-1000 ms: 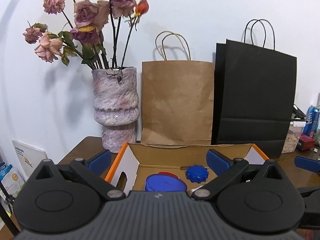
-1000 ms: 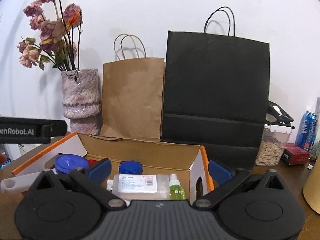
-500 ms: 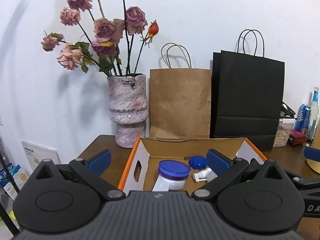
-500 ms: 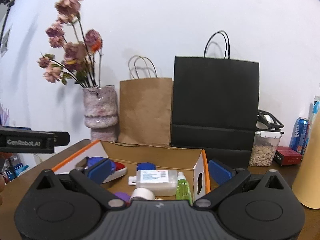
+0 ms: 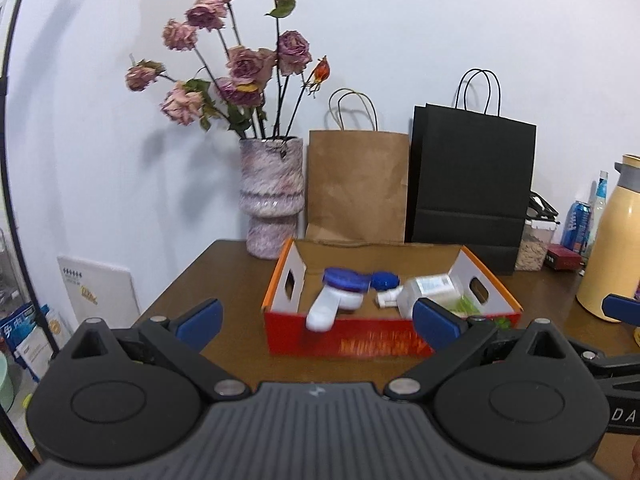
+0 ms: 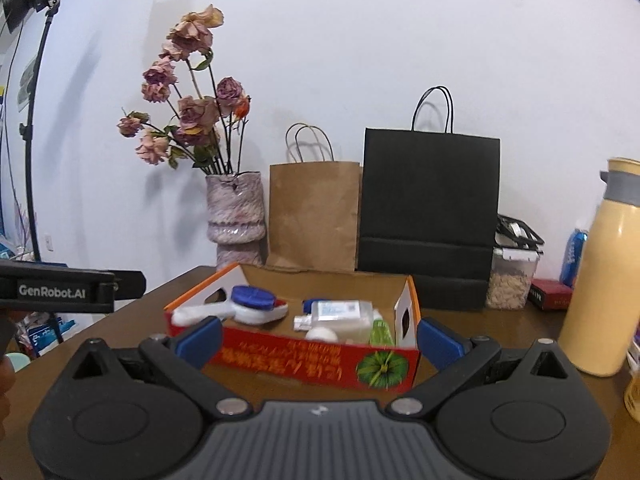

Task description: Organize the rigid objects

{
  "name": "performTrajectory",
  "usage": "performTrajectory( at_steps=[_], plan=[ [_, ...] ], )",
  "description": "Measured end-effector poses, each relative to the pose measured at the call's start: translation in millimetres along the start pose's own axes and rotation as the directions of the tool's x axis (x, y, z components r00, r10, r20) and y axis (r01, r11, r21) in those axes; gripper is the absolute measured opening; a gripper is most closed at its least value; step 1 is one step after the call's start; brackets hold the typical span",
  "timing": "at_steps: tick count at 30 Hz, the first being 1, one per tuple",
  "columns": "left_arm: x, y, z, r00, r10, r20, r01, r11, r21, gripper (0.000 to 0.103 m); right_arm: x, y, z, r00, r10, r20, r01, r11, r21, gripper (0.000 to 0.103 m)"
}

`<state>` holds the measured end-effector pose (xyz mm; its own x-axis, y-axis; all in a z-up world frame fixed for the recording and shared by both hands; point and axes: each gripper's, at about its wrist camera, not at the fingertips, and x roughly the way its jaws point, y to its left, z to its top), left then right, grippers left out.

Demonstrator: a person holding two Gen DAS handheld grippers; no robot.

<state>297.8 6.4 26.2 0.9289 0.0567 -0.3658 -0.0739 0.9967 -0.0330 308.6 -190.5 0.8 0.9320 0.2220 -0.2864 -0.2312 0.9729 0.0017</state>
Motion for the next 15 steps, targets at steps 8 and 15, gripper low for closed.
performTrajectory(
  at_steps=[8, 15],
  plan=[
    [-57.3, 11.1, -30.8, 1.0, 0.008, -0.023, -0.008, 1.0, 0.003, 0.103, -56.9, 12.0, -21.0, 1.0, -0.009, -0.006, 0.009, 1.0, 0.01, 0.103],
    [-92.3, 14.5, -55.0, 0.999, 0.005, -0.042, -0.004, 1.0, 0.013, 0.103, -94.8, 21.4, -39.4, 1.0, -0.022, -0.013, 0.023, 1.0, 0.019, 0.103]
  ],
)
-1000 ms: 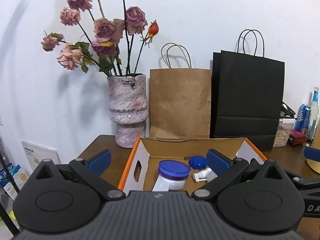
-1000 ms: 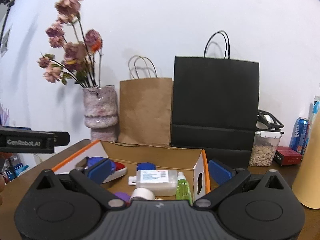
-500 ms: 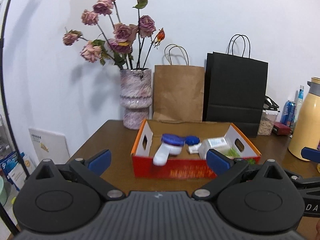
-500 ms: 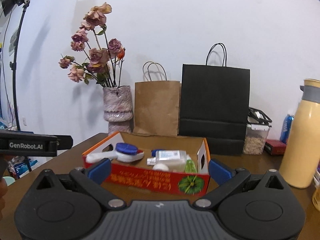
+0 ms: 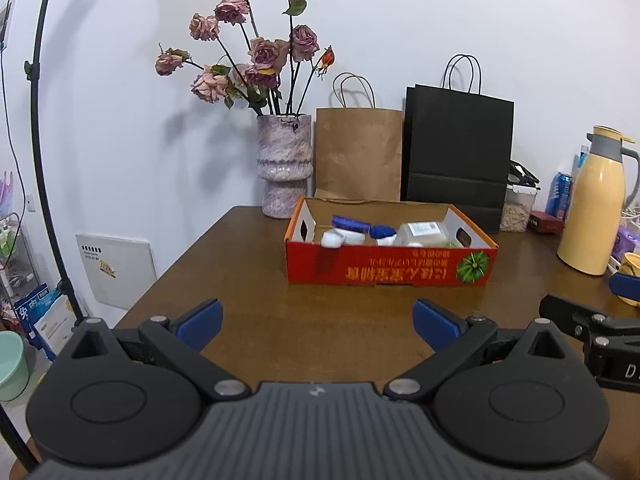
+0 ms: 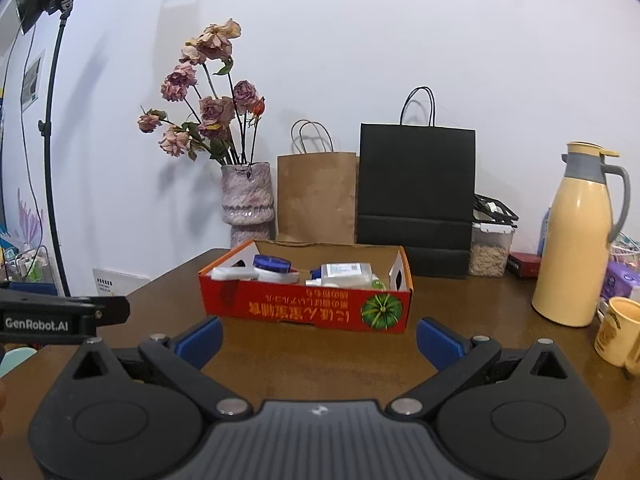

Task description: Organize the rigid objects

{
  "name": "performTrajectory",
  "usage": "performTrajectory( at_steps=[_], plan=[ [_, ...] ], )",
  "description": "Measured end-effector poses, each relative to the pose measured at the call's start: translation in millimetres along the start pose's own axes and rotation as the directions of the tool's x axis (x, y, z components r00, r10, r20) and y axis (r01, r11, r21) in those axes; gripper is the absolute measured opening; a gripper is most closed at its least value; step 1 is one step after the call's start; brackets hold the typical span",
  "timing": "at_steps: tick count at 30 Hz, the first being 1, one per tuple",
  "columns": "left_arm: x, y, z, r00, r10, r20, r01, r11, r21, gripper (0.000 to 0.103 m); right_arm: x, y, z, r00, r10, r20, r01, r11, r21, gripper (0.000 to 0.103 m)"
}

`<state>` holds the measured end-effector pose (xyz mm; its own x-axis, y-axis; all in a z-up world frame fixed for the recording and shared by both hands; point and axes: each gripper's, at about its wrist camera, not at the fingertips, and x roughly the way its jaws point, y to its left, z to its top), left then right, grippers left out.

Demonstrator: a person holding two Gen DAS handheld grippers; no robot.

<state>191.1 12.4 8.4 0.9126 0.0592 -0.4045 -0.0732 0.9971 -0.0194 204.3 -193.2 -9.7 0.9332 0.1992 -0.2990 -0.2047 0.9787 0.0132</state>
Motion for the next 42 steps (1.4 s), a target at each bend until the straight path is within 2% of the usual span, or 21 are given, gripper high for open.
performTrajectory(
  at_steps=[14, 42],
  plan=[
    [-33.2, 1.9, -16.2, 1.0, -0.012, 0.011, 0.012, 1.0, 0.01, 0.103, -32.0, 6.6, -12.6, 1.0, -0.013, 0.005, 0.013, 1.0, 0.006, 0.103],
    [-37.4, 0.0, -17.3, 1.0, -0.013, 0.013, 0.013, 1.0, 0.013, 0.103, -34.7, 9.4, -13.8, 1.0, -0.012, 0.005, 0.012, 1.0, 0.004, 0.103]
  ],
)
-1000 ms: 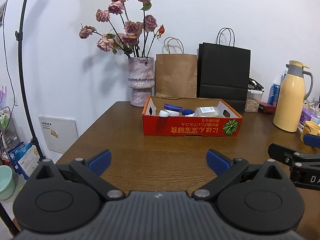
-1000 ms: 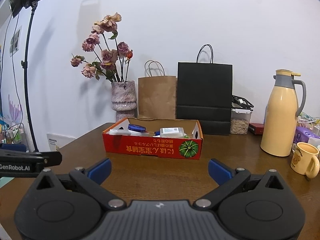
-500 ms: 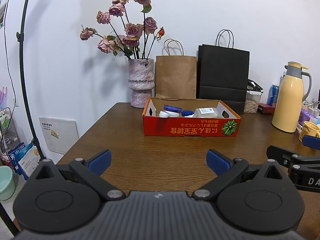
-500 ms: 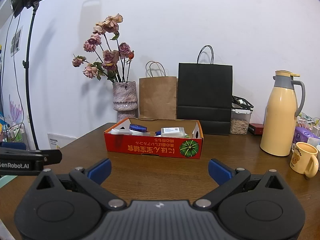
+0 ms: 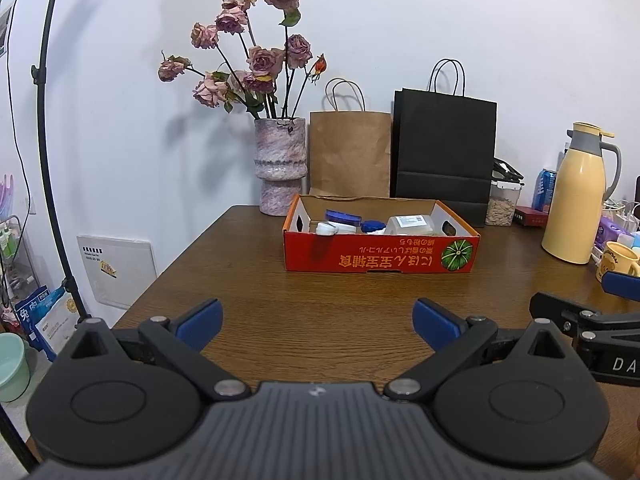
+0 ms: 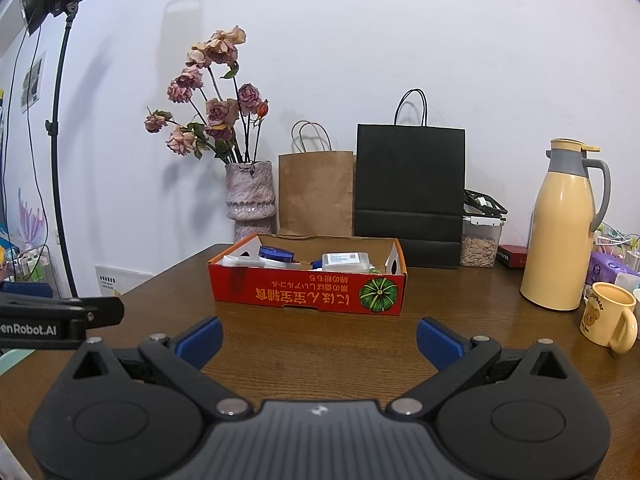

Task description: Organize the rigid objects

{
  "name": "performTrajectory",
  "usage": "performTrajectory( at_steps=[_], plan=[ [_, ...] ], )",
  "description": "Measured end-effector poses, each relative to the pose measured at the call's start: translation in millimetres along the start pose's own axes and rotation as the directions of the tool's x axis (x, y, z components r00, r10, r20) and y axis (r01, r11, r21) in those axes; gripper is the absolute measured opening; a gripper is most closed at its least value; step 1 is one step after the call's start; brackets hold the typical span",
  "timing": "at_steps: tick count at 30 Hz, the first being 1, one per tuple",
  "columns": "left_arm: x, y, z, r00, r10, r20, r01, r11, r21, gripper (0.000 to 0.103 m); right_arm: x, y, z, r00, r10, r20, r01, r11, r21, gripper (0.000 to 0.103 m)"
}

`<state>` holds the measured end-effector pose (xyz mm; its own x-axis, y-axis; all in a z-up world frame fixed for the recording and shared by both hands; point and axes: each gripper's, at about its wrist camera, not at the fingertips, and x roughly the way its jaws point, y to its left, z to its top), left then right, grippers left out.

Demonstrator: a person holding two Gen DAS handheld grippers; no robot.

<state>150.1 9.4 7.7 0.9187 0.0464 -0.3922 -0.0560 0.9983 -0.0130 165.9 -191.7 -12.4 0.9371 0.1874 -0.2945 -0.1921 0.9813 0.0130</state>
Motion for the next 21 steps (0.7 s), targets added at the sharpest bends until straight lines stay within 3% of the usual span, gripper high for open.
performTrajectory(
  at_steps=[21],
  plan=[
    [0.2, -2.4, 1.9, 1.0, -0.014, -0.002, 0.014, 1.0, 0.002, 0.103, 1.0, 4.7, -6.9, 1.0, 0.003, -0.015, -0.003, 1.0, -0.011, 0.103]
  ],
)
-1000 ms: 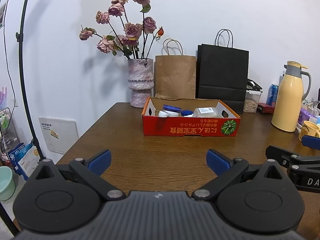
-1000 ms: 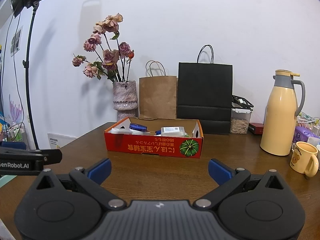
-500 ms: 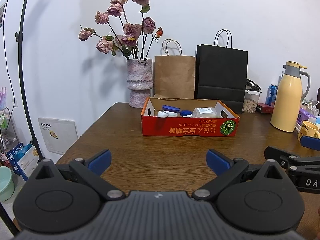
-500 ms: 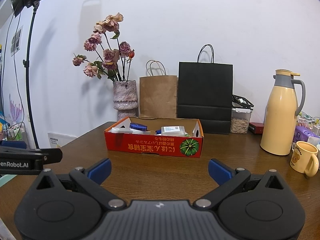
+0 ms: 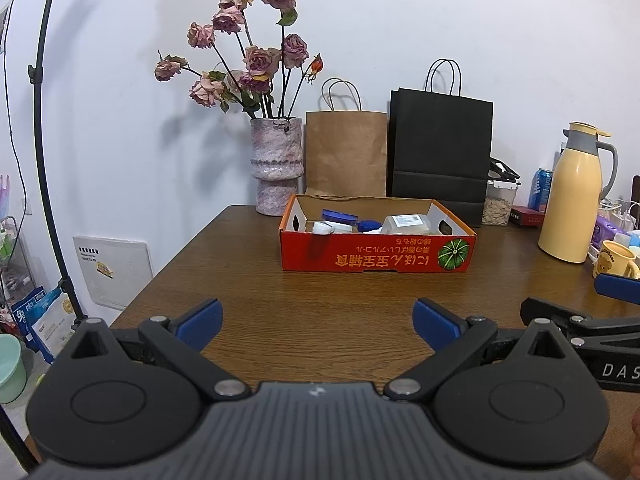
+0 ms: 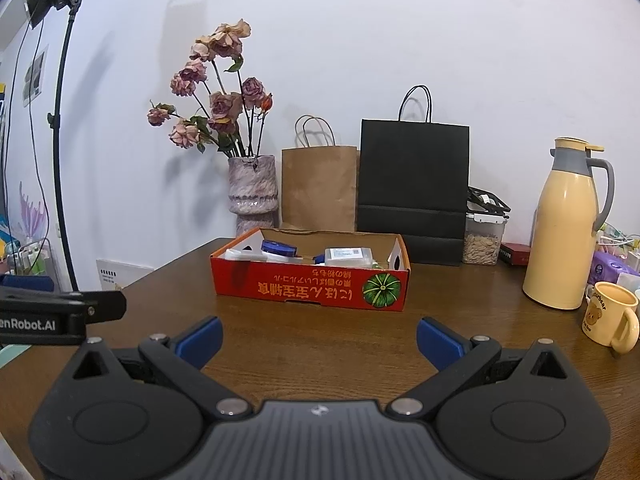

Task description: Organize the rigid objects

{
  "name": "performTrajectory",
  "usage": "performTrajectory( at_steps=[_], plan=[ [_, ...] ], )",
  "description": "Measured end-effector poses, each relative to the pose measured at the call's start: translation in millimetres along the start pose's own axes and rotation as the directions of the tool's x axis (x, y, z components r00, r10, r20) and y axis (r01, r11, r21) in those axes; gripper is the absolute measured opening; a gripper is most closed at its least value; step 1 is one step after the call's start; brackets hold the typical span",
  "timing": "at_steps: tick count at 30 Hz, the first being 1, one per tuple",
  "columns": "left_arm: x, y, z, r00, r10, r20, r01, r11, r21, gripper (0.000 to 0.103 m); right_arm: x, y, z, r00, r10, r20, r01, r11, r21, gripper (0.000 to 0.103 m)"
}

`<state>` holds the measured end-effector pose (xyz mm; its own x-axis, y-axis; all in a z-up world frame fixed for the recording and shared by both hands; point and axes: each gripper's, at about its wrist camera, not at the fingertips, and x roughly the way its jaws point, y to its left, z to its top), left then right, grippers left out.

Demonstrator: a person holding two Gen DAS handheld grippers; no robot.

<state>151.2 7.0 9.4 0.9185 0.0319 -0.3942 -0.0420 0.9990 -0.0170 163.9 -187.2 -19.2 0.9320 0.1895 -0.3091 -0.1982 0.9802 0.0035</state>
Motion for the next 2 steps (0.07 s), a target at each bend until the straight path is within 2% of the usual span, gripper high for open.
performTrajectory(
  at_steps=[2],
  plan=[
    [1.9, 1.4, 0.1, 1.0, 0.0, -0.003, 0.0, 1.0, 0.001, 0.103, 0.5, 0.9, 0.3, 1.0, 0.0, -0.002, 0.0, 1.0, -0.001, 0.103]
  ],
)
